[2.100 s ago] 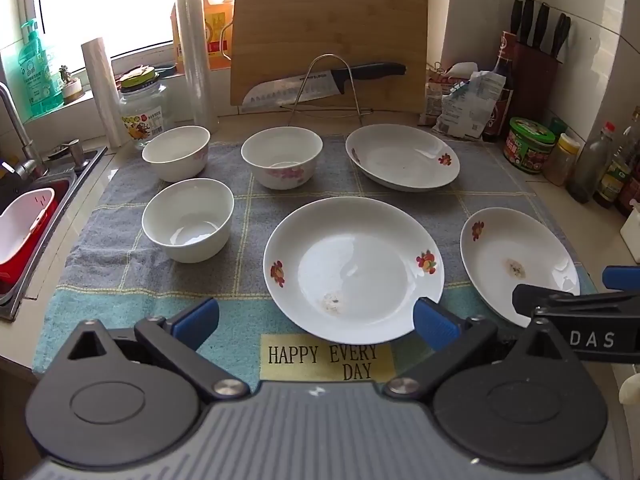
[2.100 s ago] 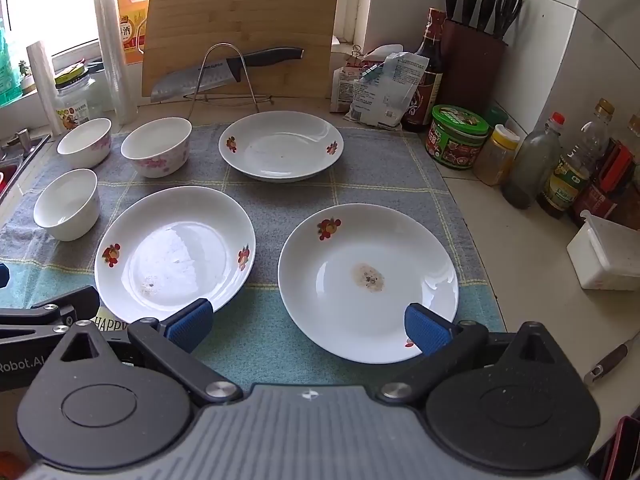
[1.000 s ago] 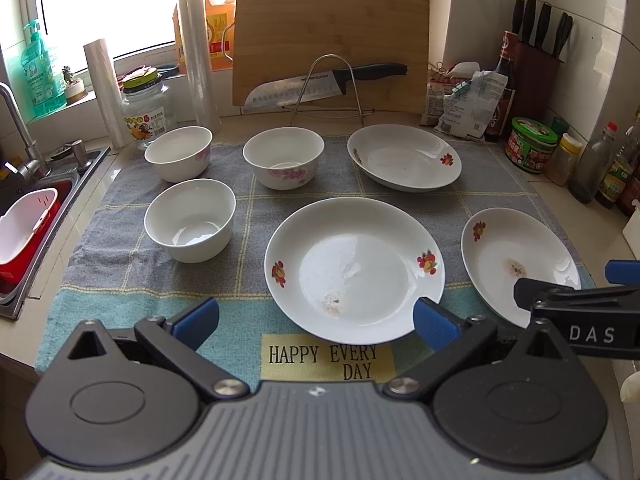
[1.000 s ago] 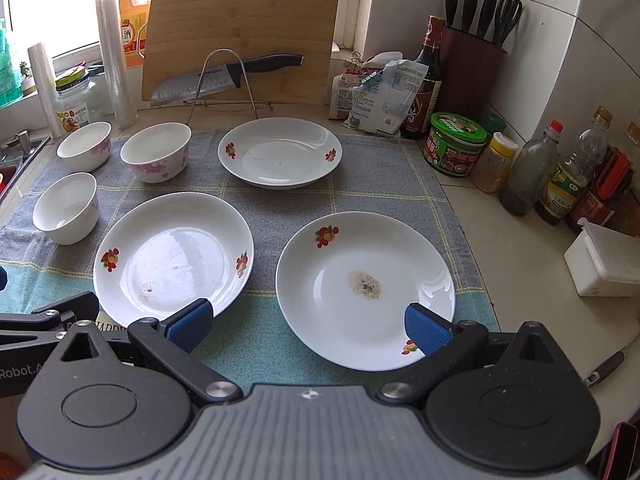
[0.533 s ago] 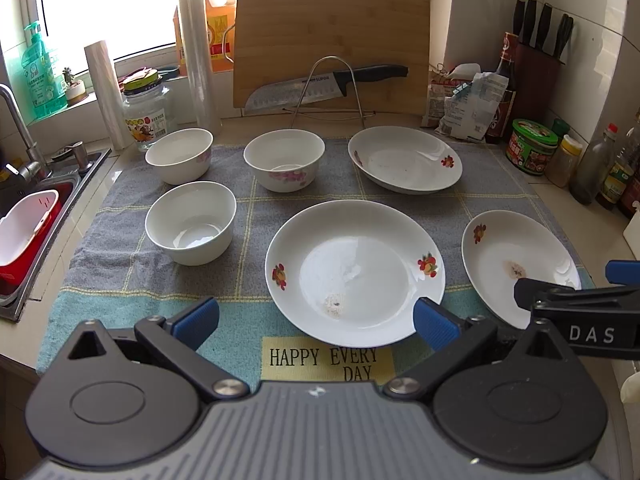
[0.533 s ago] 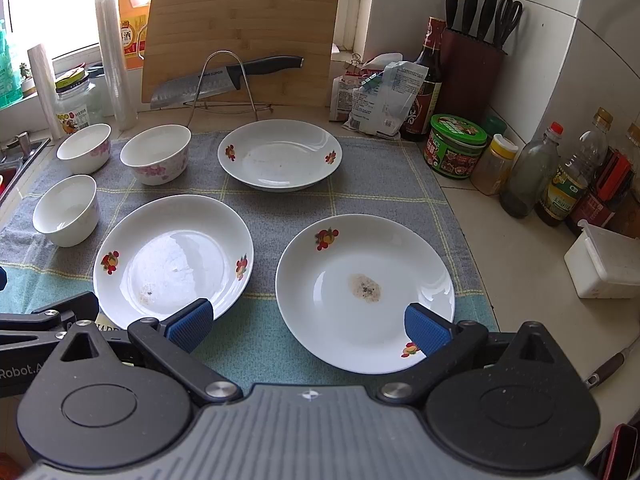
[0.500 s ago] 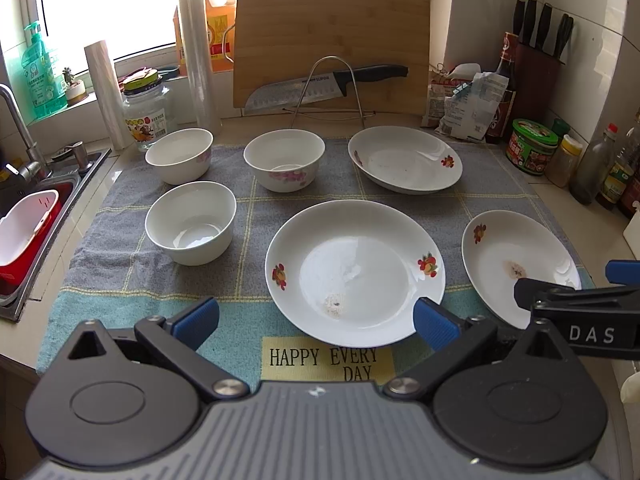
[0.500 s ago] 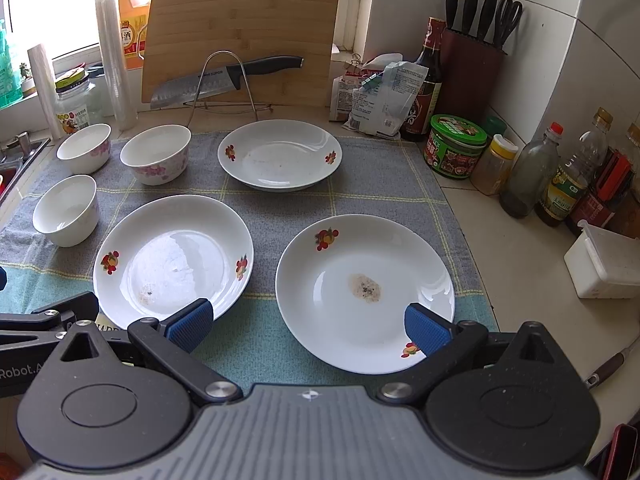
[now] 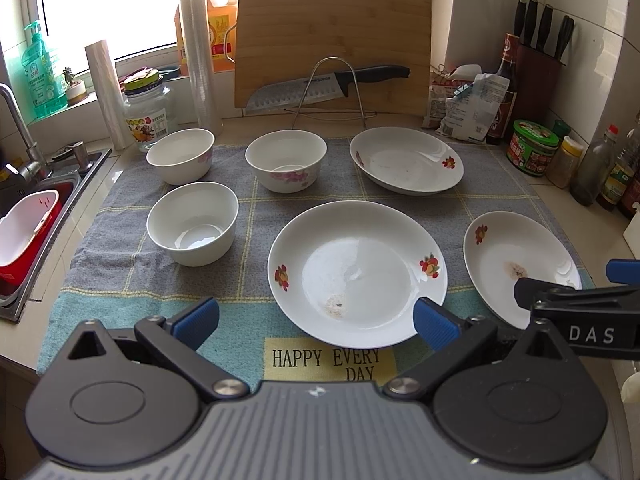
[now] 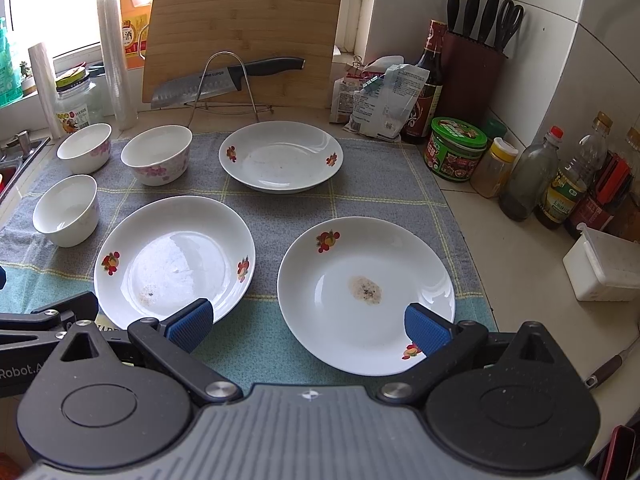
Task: Organize plates and bowls
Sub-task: 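Move both tools toward the white plates on the towel, then reach the right gripper to the rim of the brown-stained white plate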
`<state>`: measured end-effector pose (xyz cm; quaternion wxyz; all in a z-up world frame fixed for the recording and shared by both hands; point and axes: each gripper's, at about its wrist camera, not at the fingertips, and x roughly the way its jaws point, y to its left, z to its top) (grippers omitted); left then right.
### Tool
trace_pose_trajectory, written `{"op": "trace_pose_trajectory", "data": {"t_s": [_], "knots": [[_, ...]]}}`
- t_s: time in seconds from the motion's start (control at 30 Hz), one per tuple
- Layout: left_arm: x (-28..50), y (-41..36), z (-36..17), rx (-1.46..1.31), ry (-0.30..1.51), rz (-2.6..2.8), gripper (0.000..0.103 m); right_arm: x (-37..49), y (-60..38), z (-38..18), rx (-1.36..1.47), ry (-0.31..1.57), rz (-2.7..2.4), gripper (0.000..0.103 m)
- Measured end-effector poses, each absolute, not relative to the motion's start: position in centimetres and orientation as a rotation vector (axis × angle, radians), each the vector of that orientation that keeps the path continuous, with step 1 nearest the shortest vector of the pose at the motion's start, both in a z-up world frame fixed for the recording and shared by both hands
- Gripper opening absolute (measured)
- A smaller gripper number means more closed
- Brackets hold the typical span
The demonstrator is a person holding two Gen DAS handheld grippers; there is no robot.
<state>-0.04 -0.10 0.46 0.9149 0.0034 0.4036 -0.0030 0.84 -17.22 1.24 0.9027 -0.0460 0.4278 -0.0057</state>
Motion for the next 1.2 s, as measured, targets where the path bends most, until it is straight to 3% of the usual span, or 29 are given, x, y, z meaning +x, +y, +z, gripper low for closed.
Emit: {"op": "trace_pose_trajectory", "data": {"t_s": [0.6, 1.2], "knots": [[0.6, 0.9, 0.4, 0.024, 0.815, -0.048, 0.102, 0.7, -16.0, 1.3, -0.125, 0.863, -0.038, 0.103], [1.6, 1.7, -0.7, 0.055, 0.684, -0.310, 0.102, 0.5, -17.3, 1.3, -0.096, 0.768, -0.064, 0.103]]}}
